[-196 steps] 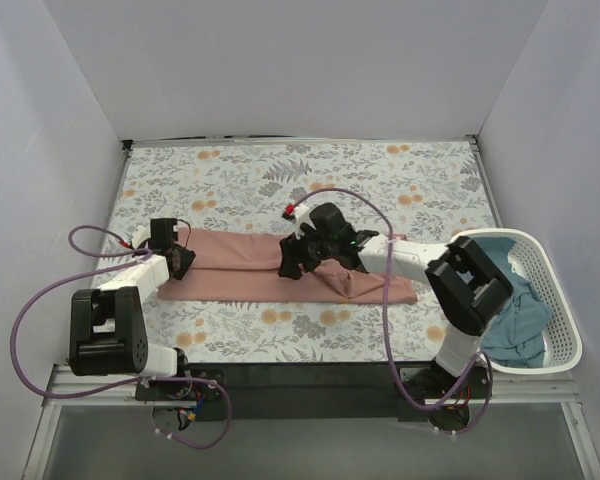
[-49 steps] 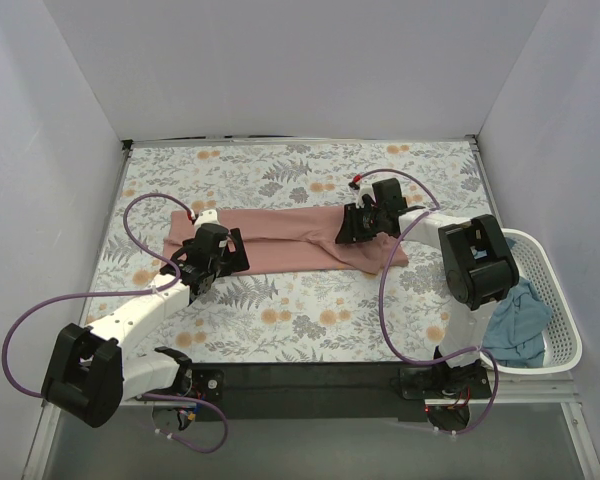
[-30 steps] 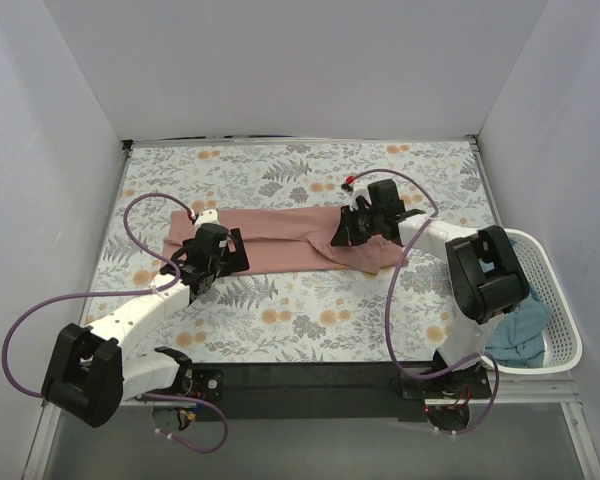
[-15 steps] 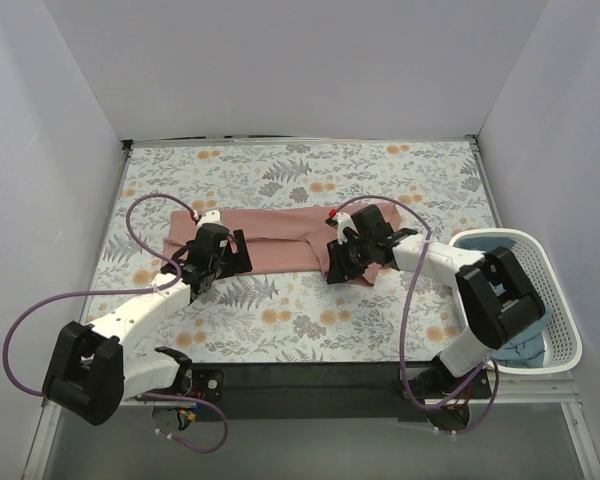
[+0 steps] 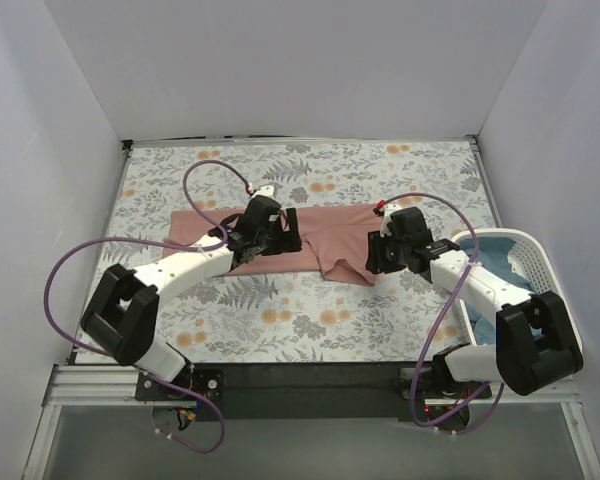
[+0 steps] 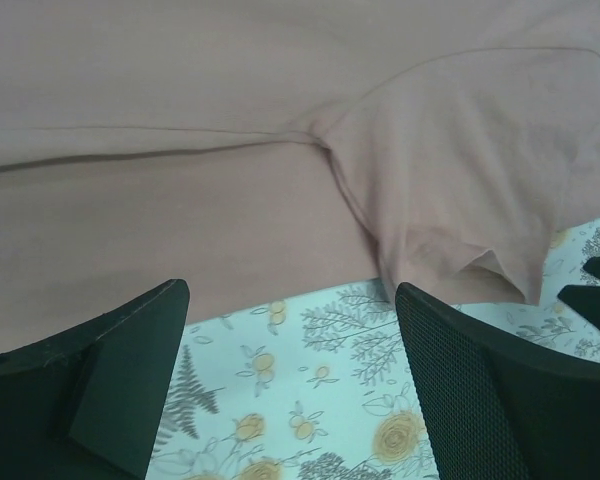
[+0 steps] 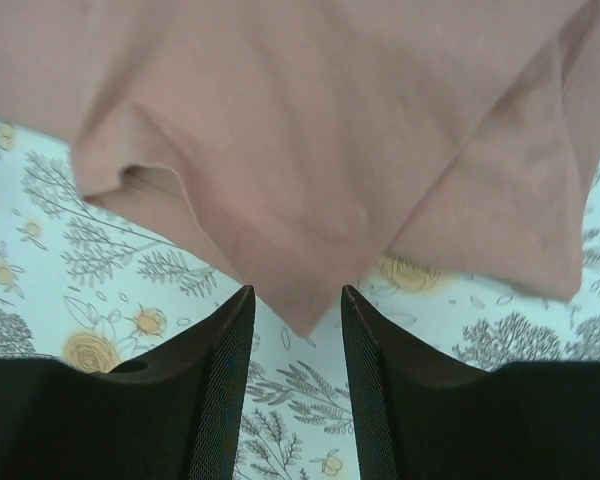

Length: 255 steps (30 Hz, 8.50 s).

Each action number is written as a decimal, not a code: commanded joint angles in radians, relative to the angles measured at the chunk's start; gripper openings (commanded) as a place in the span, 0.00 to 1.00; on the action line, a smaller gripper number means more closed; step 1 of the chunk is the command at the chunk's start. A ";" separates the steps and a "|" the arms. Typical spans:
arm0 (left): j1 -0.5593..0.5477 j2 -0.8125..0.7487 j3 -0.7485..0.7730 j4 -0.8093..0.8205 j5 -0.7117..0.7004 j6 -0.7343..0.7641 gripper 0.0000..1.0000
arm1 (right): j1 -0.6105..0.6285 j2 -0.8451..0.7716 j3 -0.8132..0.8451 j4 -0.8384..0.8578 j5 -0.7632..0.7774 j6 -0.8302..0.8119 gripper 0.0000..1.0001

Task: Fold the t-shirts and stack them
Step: Fold the tshirt

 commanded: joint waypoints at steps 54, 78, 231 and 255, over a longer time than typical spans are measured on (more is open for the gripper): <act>-0.254 0.416 0.356 -0.307 -0.132 -0.391 0.17 | -0.024 -0.019 -0.211 0.123 0.050 0.161 0.01; -0.203 0.357 0.400 -0.326 -0.075 -0.358 0.23 | -0.059 0.031 0.013 -0.062 -0.009 0.078 0.01; 0.192 -0.245 -0.186 -0.039 -0.222 0.056 0.73 | -0.208 0.786 0.399 0.606 -0.464 0.532 0.37; 0.199 -0.192 -0.234 -0.017 0.017 0.060 0.73 | -0.244 0.669 0.747 0.000 -0.269 0.095 0.36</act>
